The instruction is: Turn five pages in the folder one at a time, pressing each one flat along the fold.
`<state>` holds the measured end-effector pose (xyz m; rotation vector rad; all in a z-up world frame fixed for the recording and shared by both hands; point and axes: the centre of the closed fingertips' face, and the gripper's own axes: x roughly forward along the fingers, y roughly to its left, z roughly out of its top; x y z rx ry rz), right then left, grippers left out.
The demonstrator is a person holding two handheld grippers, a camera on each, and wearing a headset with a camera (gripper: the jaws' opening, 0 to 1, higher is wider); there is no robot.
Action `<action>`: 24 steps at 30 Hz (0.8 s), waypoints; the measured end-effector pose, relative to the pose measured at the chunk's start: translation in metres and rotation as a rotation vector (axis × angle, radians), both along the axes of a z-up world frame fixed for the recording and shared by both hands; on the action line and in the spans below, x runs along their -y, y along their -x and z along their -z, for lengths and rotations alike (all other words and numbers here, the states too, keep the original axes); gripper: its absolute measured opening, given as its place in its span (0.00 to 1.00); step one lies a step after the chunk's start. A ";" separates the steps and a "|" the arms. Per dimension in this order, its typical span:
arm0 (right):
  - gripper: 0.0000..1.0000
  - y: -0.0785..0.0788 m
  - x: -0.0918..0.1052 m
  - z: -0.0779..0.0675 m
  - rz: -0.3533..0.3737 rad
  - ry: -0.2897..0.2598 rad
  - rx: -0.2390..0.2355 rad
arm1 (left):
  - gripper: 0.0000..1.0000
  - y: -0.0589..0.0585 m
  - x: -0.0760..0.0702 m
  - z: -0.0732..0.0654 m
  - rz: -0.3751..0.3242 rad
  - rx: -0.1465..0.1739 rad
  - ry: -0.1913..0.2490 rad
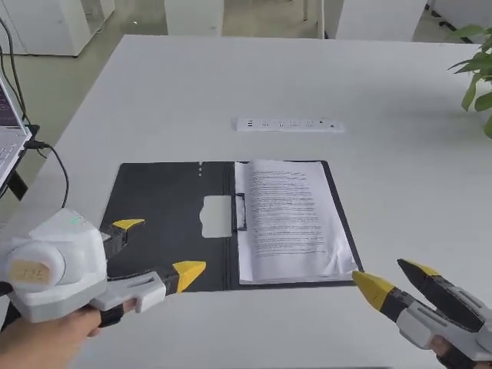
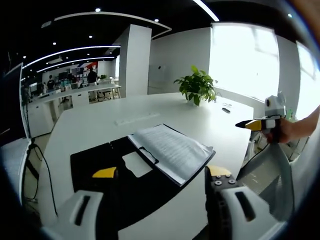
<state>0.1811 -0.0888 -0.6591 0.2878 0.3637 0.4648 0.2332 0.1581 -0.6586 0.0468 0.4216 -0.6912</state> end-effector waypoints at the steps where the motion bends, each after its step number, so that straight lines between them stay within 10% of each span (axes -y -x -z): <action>1: 0.57 0.000 0.000 0.000 0.003 0.000 0.000 | 0.69 -0.002 0.006 0.000 0.016 0.001 -0.005; 16: 0.56 0.001 0.005 -0.003 0.030 -0.029 0.006 | 0.70 -0.029 0.112 0.021 0.226 0.000 -0.060; 24: 0.56 0.001 0.009 -0.004 0.048 -0.055 0.007 | 0.70 -0.039 0.146 0.038 0.242 -0.026 -0.065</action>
